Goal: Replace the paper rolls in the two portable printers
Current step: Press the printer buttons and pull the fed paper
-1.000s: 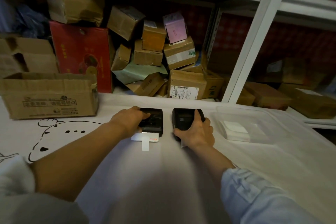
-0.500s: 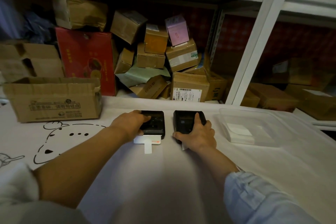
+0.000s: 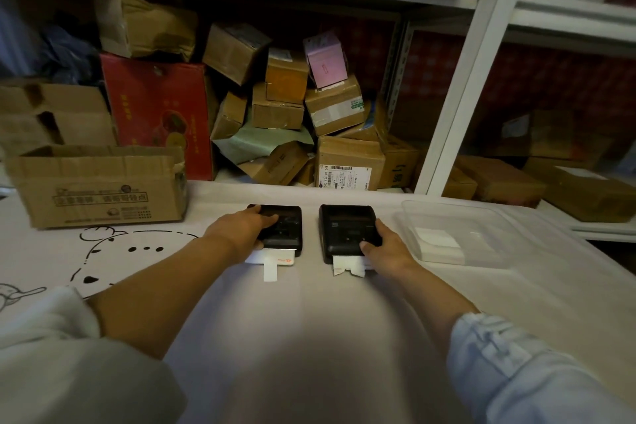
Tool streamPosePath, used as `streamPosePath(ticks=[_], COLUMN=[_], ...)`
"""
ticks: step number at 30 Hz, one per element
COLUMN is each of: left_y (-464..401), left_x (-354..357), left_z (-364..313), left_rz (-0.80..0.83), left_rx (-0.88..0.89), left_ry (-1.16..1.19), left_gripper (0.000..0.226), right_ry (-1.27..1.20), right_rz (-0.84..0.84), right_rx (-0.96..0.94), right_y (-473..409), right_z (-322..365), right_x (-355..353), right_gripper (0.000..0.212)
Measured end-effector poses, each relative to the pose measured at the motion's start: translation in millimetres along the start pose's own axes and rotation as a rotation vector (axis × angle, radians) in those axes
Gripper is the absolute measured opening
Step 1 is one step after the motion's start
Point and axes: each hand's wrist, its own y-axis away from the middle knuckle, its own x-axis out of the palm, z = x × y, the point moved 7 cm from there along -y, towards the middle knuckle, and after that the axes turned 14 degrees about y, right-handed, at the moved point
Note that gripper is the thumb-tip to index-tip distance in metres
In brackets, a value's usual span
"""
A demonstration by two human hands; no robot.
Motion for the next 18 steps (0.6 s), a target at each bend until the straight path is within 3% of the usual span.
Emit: streamPosePath(ticks=[6,8,11,13,16,18], left_y=[0.0,4.1,8.2,10.1,11.6,9.1], left_x=[0.8,1.8,4.7,9.6,22.1,31.3], left_z=[-3.5,-11.5,-42.5,-68.8,-99.3,-103.5], left_rz=[-0.057,-0.079,-0.126,-0.096,-0.001,0.045], left_rx=[-0.004,0.032,0.176,0.286,0.393,0.36], left_ry=[-0.036,-0.086,-0.136,-0.131,-0.144,-0.142], left_gripper=[0.054,0.059,0.071,0.076,0.074,0.076], right_ry=[-0.006,-0.025,-0.113,-0.257,-0.421,-0.544], right_rz=[0.011,-0.053,-0.172,-0.114,0.002,0.065], right_rx=[-0.022,0.024,0.238,0.331,0.416,0.472], right_y=[4.6,4.8,8.4,14.3,18.1,20.4], right_z=[1.8,-3.0,-24.6,-32.4,-40.2,-45.0], right_x=[0.4,-6.7,-18.4,-13.4,-2.2,4.0], right_gripper=[0.064,0.056,0.033,0.02,0.028,0.027])
